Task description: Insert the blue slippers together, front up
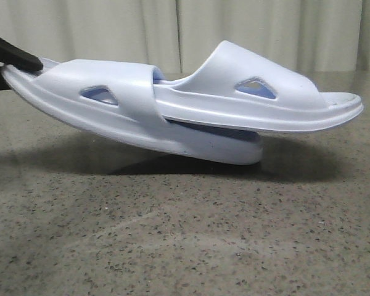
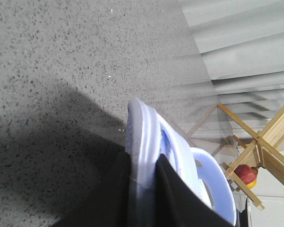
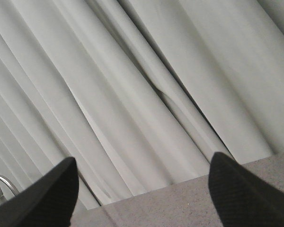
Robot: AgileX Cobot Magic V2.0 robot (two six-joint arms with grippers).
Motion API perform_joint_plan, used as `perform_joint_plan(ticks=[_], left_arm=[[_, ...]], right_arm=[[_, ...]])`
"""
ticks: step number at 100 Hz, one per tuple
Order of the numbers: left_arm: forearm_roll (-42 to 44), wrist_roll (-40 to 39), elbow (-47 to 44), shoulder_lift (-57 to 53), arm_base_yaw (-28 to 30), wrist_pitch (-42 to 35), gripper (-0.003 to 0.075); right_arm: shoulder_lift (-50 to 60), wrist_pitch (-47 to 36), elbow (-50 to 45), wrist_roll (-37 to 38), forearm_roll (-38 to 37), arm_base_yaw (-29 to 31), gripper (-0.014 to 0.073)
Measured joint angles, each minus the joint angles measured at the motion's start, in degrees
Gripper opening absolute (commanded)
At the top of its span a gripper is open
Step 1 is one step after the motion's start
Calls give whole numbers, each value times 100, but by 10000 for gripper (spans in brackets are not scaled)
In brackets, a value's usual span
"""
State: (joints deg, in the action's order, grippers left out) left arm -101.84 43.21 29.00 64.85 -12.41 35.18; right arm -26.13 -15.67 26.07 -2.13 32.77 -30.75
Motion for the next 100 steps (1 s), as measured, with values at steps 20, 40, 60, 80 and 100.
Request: perform_joint_plan(ticks=[20, 40, 60, 80, 100], left_arm=[[0, 196, 0, 0, 0, -98, 325], [107, 499, 0, 0, 0, -422, 448], [673, 633, 0, 0, 0, -1284, 448], [924, 1199, 0, -68, 0, -1737, 447], [938, 1888, 0, -666, 0, -2059, 447]], right_arm=[[0, 0, 0, -10, 0, 0, 499], [0, 0, 0, -10, 0, 0, 499], [0, 0, 0, -10, 0, 0, 499], [0, 0, 0, -224, 0, 0, 499], [0, 0, 0, -1274, 0, 0, 499]])
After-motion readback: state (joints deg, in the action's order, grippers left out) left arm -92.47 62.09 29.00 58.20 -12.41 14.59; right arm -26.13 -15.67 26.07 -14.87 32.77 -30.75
